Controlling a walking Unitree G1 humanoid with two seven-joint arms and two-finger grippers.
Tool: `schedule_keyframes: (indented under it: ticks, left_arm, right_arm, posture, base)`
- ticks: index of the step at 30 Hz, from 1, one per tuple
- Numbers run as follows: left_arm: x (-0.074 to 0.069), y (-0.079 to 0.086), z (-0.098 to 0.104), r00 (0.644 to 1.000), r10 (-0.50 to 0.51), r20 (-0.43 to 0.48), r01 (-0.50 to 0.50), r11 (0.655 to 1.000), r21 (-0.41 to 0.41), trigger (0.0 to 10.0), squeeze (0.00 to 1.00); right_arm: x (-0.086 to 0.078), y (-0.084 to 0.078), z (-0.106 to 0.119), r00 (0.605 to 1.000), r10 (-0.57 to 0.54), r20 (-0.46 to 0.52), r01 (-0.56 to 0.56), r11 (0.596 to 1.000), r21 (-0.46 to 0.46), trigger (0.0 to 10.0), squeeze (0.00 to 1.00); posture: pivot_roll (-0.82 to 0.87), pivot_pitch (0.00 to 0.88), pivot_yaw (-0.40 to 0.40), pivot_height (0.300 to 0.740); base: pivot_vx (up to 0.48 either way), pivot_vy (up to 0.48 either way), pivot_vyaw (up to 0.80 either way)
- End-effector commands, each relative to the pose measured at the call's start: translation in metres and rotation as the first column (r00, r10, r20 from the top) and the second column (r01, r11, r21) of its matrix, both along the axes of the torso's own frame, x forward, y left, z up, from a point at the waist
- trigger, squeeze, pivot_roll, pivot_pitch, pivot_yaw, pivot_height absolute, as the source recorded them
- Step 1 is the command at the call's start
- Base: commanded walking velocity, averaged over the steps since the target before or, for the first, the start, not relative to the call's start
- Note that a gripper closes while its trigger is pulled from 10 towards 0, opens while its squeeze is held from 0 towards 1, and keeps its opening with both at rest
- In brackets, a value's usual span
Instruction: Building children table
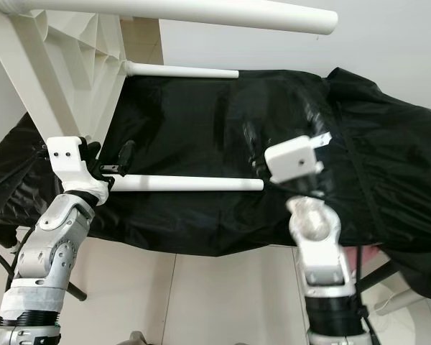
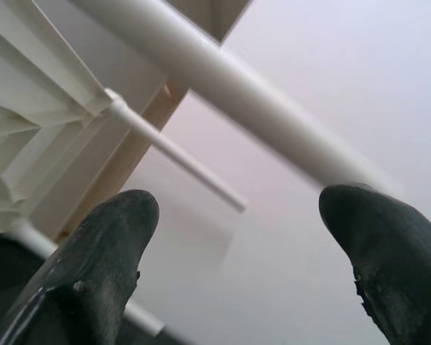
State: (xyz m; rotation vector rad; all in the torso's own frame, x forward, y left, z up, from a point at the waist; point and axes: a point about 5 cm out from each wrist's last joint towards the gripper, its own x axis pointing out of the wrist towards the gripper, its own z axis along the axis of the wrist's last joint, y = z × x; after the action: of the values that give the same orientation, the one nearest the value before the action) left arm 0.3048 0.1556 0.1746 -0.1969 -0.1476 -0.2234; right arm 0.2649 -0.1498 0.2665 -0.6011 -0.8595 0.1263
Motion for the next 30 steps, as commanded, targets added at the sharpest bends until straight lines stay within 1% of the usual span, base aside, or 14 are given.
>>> schedule_keyframes:
  ticks: [1, 6, 8, 10, 11, 13, 14, 15, 16, 18, 19, 20, 25, 30]
  left_arm:
    - [0.000, -0.003, 0.001, 0.999, -0.046, 0.003, 0.046, 0.999, 0.007, 10.0, 0.00]
    - [0.000, -0.005, -0.002, 0.999, -0.045, -0.016, 0.045, 0.999, -0.006, 10.0, 0.00]
    - [-0.001, -0.006, -0.008, 0.997, -0.030, -0.068, 0.029, 0.999, -0.016, 10.0, 0.00]
    - [0.000, -0.002, -0.019, 0.987, 0.027, -0.158, -0.036, 0.998, -0.050, 10.0, 0.00]
    - [0.000, -0.002, -0.019, 0.987, 0.027, -0.158, -0.036, 0.998, -0.050, 10.0, 0.00]
    - [0.002, 0.002, -0.029, 0.965, 0.085, -0.247, -0.107, 0.991, -0.076, 10.0, 0.00]
    - [0.002, 0.002, -0.029, 0.965, 0.085, -0.247, -0.107, 0.991, -0.076, 10.0, 0.00]
    - [0.002, 0.004, -0.033, 0.954, 0.102, -0.281, -0.133, 0.987, -0.094, 10.0, 0.00]
    - [0.002, 0.004, -0.033, 0.954, 0.102, -0.281, -0.133, 0.987, -0.094, 10.0, 0.00]
    - [0.000, 0.009, -0.035, 0.932, 0.148, -0.330, -0.211, 0.964, -0.164, 10.0, 0.00]
    - [0.000, 0.009, -0.035, 0.932, 0.148, -0.330, -0.211, 0.964, -0.164, 10.0, 0.00]
    - [-0.001, 0.009, -0.035, 0.927, 0.150, -0.344, -0.226, 0.955, -0.193, 10.0, 0.00]
    - [-0.004, 0.010, -0.034, 0.914, 0.170, -0.369, -0.252, 0.949, -0.188, 10.0, 0.00]
    - [-0.009, 0.007, -0.034, 0.894, 0.157, -0.419, -0.270, 0.936, -0.224, 10.0, 0.00]
  right_arm:
    - [0.000, 0.003, 0.007, 0.999, -0.007, 0.039, 0.008, 0.999, -0.040, 10.0, 0.00]
    - [0.004, 0.002, 0.011, 0.999, -0.010, 0.047, 0.011, 1.000, -0.022, 10.0, 0.00]
    - [0.003, 0.001, 0.004, 1.000, -0.008, 0.027, 0.009, 1.000, -0.024, 10.0, 0.00]
    - [0.002, 0.001, -0.001, 1.000, -0.015, 0.014, 0.015, 0.999, -0.031, 10.0, 0.00]
    - [0.002, 0.001, -0.001, 1.000, -0.015, 0.014, 0.015, 0.999, -0.031, 10.0, 0.00]
    - [0.001, 0.001, -0.003, 1.000, -0.022, 0.013, 0.022, 0.999, -0.038, 10.0, 0.00]
    - [0.001, 0.001, -0.003, 1.000, -0.022, 0.013, 0.022, 0.999, -0.038, 10.0, 0.00]
    - [0.001, 0.000, -0.004, 1.000, -0.027, 0.010, 0.027, 0.999, -0.045, 10.0, 0.00]
    - [0.001, 0.000, -0.004, 1.000, -0.027, 0.010, 0.027, 0.999, -0.045, 10.0, 0.00]
    - [0.000, -0.003, -0.006, 0.999, -0.039, 0.004, 0.039, 0.997, -0.061, 10.0, 0.00]
    - [0.000, -0.003, -0.006, 0.999, -0.039, 0.004, 0.039, 0.997, -0.061, 10.0, 0.00]
    - [0.000, -0.004, -0.006, 0.999, -0.043, 0.002, 0.043, 0.997, -0.066, 10.0, 0.00]
    - [0.000, -0.006, -0.007, 0.999, -0.053, 0.003, 0.053, 0.996, -0.073, 10.0, 0.00]
    - [-0.001, -0.008, -0.006, 0.998, -0.060, 0.016, 0.061, 0.994, -0.089, 10.0, 0.00]
  posture:
    - [0.01, 0.000, -0.005, 0.740]
    - [0.02, 0.000, -0.025, 0.740]
    - [0.02, 0.000, -0.030, 0.740]
    - [0.02, 0.000, -0.031, 0.740]
    - [0.02, 0.000, -0.031, 0.740]
    - [0.02, 0.000, -0.034, 0.740]
    - [0.02, 0.000, -0.034, 0.740]
    - [0.01, 0.000, -0.034, 0.740]
    - [0.01, 0.000, -0.034, 0.740]
    - [0.00, 0.000, -0.029, 0.740]
    - [0.00, 0.000, -0.029, 0.740]
    - [0.00, 0.000, -0.029, 0.740]
    - [0.00, 0.000, -0.025, 0.740]
    - [0.00, 0.000, -0.026, 0.740]
  base:
    - [0.000, 0.000, 0.00]
    - [0.000, 0.000, 0.00]
    - [0.000, 0.000, 0.00]
    - [0.000, 0.000, 0.00]
    - [0.000, 0.000, 0.00]
    - [0.000, 0.000, 0.00]
    - [0.000, 0.000, 0.00]
    - [0.000, 0.000, 0.00]
    - [0.000, 0.000, 0.00]
    - [0.000, 0.000, 0.00]
    - [0.000, 0.000, 0.00]
    - [0.000, 0.000, 0.00]
    - [0.000, 0.000, 0.00]
    - [0.000, 0.000, 0.00]
